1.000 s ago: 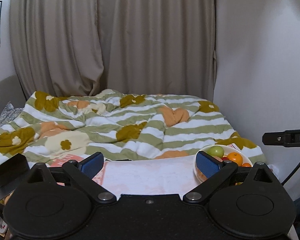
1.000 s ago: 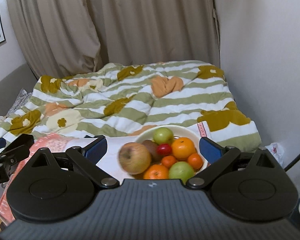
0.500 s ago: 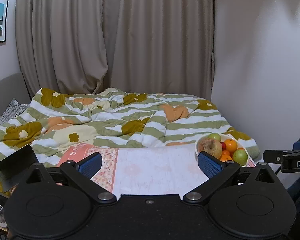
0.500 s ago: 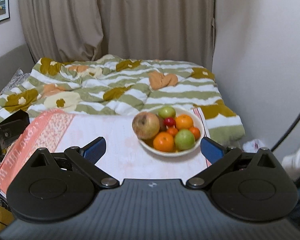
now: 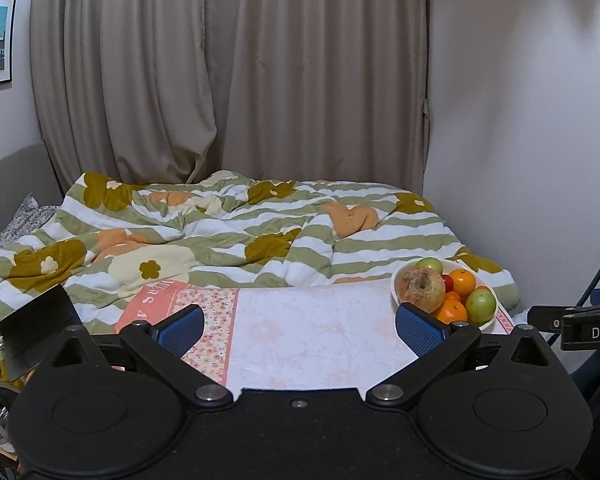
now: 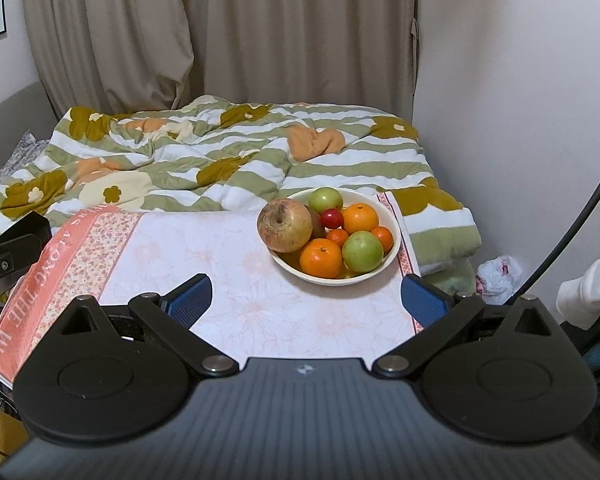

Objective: Organize fruits

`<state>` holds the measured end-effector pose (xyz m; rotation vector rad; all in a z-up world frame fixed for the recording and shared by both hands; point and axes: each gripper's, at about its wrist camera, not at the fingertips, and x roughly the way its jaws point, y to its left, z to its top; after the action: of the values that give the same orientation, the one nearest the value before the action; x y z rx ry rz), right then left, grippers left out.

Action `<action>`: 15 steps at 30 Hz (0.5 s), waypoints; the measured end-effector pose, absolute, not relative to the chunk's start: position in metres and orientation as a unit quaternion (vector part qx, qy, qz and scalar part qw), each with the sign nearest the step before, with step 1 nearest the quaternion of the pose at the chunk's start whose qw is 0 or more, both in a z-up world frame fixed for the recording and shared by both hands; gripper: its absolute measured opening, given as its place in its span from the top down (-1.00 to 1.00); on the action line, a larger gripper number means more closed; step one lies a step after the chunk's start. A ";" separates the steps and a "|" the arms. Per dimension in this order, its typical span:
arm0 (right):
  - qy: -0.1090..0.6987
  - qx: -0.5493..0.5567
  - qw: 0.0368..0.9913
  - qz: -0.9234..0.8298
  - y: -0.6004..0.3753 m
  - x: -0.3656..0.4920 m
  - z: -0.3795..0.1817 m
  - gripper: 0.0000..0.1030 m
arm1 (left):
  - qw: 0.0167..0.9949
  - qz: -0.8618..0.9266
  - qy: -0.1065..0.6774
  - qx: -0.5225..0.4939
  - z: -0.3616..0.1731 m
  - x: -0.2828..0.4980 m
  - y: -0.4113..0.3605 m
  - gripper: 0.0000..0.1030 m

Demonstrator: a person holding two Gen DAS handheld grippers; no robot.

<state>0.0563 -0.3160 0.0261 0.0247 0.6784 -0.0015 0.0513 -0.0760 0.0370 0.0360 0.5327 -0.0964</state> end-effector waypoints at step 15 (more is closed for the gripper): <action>0.343 0.014 0.939 0.001 -0.308 0.067 0.021 -1.00 | 0.961 -0.046 0.272 0.018 0.034 0.060 -0.070 -1.00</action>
<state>0.0667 -0.3078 0.0212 0.0285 0.7001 0.0023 0.0599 -0.0702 0.0341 0.0368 0.5504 -0.0937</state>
